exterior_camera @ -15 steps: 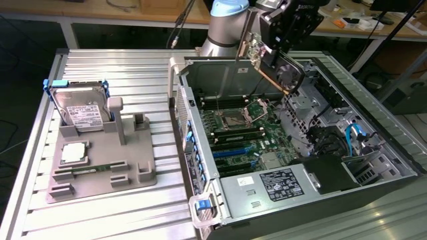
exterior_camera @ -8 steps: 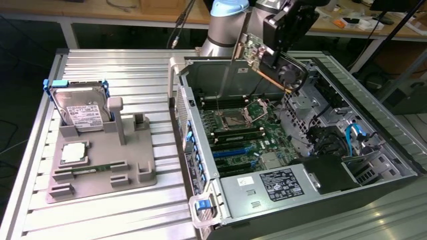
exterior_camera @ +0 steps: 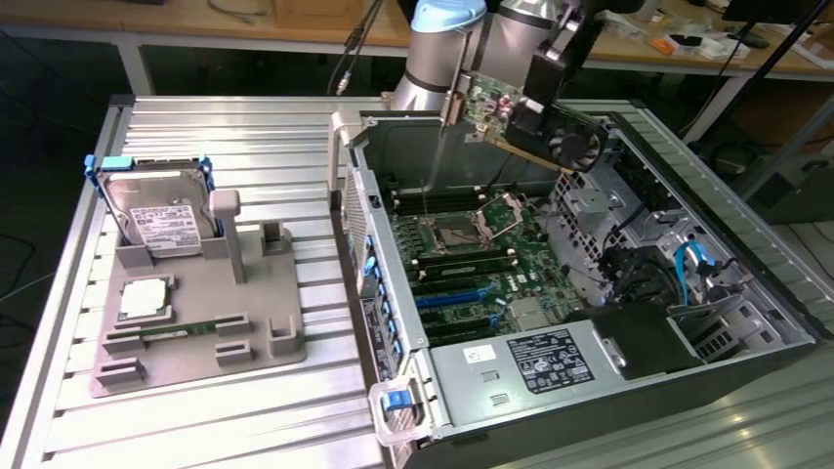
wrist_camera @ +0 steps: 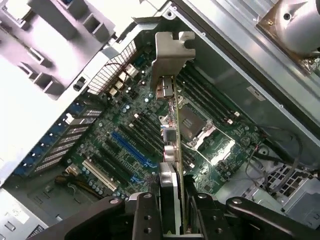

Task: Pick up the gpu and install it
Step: 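Insert the gpu into the slot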

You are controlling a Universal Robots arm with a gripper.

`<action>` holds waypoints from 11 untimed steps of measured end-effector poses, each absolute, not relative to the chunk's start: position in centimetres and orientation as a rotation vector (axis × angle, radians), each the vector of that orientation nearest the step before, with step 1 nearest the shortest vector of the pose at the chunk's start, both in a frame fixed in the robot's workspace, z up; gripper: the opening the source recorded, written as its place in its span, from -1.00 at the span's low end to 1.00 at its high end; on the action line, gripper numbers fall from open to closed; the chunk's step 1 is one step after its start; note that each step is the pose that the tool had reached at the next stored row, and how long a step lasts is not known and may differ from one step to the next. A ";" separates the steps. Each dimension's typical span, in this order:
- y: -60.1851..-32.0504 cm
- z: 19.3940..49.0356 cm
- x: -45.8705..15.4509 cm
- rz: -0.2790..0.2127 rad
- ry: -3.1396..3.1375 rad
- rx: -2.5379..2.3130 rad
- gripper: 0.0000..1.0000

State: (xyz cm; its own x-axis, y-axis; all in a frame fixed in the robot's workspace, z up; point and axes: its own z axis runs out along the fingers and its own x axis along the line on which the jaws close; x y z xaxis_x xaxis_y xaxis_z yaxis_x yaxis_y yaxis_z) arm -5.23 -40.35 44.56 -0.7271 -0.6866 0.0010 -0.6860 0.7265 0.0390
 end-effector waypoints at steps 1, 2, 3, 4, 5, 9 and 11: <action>-40.4 44.5 -5.2 -0.056 -2.874 1.227 -0.40; -40.4 44.5 -5.2 -0.055 -2.851 1.277 -0.40; -40.4 44.5 -5.2 -0.055 -2.825 1.332 -0.40; -40.4 44.5 -5.2 -0.054 -2.806 1.370 -0.40; -40.4 44.5 -5.2 -0.054 -2.779 1.424 -0.40; -40.4 44.5 -5.2 -0.051 -2.653 1.642 -0.40; -40.4 44.4 -5.2 -0.049 -2.571 1.765 -0.40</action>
